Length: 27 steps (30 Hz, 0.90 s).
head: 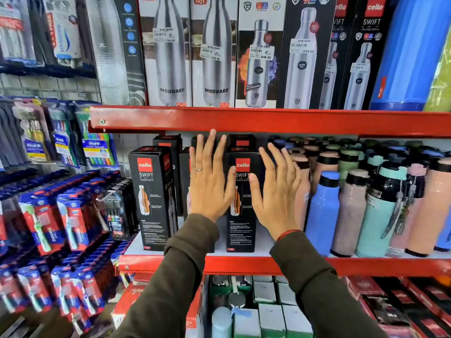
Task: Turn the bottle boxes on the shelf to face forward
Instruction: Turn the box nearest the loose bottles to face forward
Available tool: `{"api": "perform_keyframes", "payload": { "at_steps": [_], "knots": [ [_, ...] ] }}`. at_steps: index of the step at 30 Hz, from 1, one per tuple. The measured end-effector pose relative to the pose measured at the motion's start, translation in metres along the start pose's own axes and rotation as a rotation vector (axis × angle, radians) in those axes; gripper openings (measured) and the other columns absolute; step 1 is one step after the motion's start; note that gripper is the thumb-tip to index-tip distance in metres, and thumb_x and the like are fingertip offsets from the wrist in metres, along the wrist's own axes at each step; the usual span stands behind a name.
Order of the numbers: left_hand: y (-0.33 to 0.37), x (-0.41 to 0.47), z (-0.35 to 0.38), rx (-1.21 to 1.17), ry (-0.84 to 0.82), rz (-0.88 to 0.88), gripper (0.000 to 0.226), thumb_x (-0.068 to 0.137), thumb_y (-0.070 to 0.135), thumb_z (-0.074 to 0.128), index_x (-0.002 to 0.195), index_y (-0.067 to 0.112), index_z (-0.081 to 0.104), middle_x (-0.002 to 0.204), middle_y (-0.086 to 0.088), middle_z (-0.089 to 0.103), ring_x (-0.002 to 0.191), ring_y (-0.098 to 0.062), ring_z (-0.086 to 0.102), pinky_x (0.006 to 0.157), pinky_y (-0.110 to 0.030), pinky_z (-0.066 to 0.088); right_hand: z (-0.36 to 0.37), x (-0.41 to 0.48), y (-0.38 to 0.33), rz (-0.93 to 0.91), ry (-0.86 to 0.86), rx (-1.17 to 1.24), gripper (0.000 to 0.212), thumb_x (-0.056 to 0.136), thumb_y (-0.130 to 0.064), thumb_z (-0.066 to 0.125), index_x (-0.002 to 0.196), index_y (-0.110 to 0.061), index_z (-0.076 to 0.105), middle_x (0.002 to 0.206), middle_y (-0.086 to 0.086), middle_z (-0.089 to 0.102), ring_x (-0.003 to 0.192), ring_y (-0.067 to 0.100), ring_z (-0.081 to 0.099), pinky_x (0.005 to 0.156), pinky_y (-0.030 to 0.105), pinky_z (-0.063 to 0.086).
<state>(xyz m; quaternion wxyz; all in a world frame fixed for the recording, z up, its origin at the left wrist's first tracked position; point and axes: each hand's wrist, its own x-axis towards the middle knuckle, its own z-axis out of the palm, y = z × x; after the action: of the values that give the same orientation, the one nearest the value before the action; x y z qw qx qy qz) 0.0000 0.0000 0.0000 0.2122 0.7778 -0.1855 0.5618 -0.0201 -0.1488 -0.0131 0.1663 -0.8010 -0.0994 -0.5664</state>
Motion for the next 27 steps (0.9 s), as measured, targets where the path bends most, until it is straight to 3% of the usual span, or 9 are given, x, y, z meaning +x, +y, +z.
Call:
{"api": "perform_keyframes", "payload": {
  "at_steps": [5, 9, 12, 16, 18, 20, 22, 27],
  "knots": [
    [0.003, -0.034, 0.010, -0.213, -0.068, -0.075, 0.058, 0.099, 0.014, 0.045, 0.154, 0.007, 0.026, 0.165, -0.010, 0.019, 0.155, -0.026, 0.015, 0.127, -0.034, 0.013, 0.015, -0.034, 0.005, 0.095, -0.059, 0.153, 0.049, 0.099, -0.029, 0.045, 0.147, -0.017, 0.037, 0.150, 0.001, 0.038, 0.140, 0.021, 0.034, 0.117, 0.035, 0.023],
    [0.004, -0.064, 0.020, -0.460, -0.149, -0.231, 0.055, 0.102, 0.009, 0.041, 0.153, 0.012, 0.024, 0.163, 0.001, 0.022, 0.147, -0.010, 0.031, 0.116, -0.014, 0.027, 0.032, -0.059, 0.014, 0.313, -0.152, 0.428, 0.050, 0.101, -0.024, 0.044, 0.148, -0.017, 0.031, 0.151, 0.002, 0.032, 0.142, 0.015, 0.030, 0.117, 0.028, 0.024],
    [0.002, -0.083, 0.034, -0.564, -0.254, -0.418, 0.056, 0.103, 0.015, 0.039, 0.156, 0.021, 0.020, 0.161, 0.006, 0.027, 0.141, -0.006, 0.041, 0.113, -0.022, 0.037, 0.046, -0.075, 0.023, 0.549, -0.317, 0.582, 0.052, 0.101, -0.024, 0.043, 0.150, -0.018, 0.028, 0.155, 0.003, 0.029, 0.145, 0.015, 0.025, 0.119, 0.031, 0.021],
    [-0.005, -0.096, 0.056, -0.488, -0.460, -0.615, 0.053, 0.104, 0.019, 0.037, 0.155, 0.013, 0.025, 0.155, -0.012, 0.042, 0.143, -0.024, 0.042, 0.117, -0.034, 0.036, 0.057, -0.085, 0.032, 0.719, -0.502, 0.679, 0.047, 0.102, -0.021, 0.042, 0.148, -0.016, 0.034, 0.152, 0.002, 0.039, 0.143, 0.018, 0.033, 0.118, 0.032, 0.026],
    [-0.008, -0.101, 0.064, -0.440, -0.529, -0.683, 0.051, 0.104, 0.021, 0.038, 0.153, 0.012, 0.029, 0.133, -0.023, 0.061, 0.120, -0.036, 0.061, 0.099, -0.040, 0.050, 0.057, -0.089, 0.034, 0.761, -0.528, 0.721, 0.045, 0.102, -0.016, 0.041, 0.146, -0.016, 0.037, 0.142, -0.002, 0.047, 0.138, 0.015, 0.040, 0.110, 0.025, 0.031],
    [-0.010, -0.105, 0.068, -0.417, -0.511, -0.712, 0.048, 0.104, 0.020, 0.040, 0.150, 0.011, 0.037, 0.113, -0.023, 0.070, 0.097, -0.035, 0.068, 0.084, -0.037, 0.052, 0.054, -0.092, 0.034, 0.767, -0.535, 0.743, 0.044, 0.102, -0.011, 0.040, 0.145, -0.017, 0.038, 0.131, -0.011, 0.047, 0.127, 0.008, 0.044, 0.099, 0.009, 0.033],
    [-0.012, -0.107, 0.068, -0.431, -0.454, -0.741, 0.043, 0.103, 0.019, 0.044, 0.145, 0.009, 0.047, 0.114, -0.020, 0.071, 0.099, -0.031, 0.069, 0.088, -0.033, 0.052, 0.052, -0.093, 0.033, 0.744, -0.532, 0.735, 0.045, 0.102, -0.008, 0.040, 0.145, -0.018, 0.038, 0.129, -0.015, 0.045, 0.123, 0.003, 0.043, 0.090, -0.001, 0.031],
    [-0.019, -0.108, 0.068, -0.566, -0.390, -0.771, 0.037, 0.100, 0.016, 0.052, 0.137, 0.009, 0.057, 0.124, -0.012, 0.070, 0.110, -0.014, 0.065, 0.098, -0.025, 0.049, 0.059, -0.098, 0.033, 0.727, -0.539, 0.759, 0.051, 0.099, -0.006, 0.044, 0.145, -0.028, 0.037, 0.132, -0.014, 0.049, 0.129, 0.011, 0.048, 0.112, 0.036, 0.041]
  ]
}}
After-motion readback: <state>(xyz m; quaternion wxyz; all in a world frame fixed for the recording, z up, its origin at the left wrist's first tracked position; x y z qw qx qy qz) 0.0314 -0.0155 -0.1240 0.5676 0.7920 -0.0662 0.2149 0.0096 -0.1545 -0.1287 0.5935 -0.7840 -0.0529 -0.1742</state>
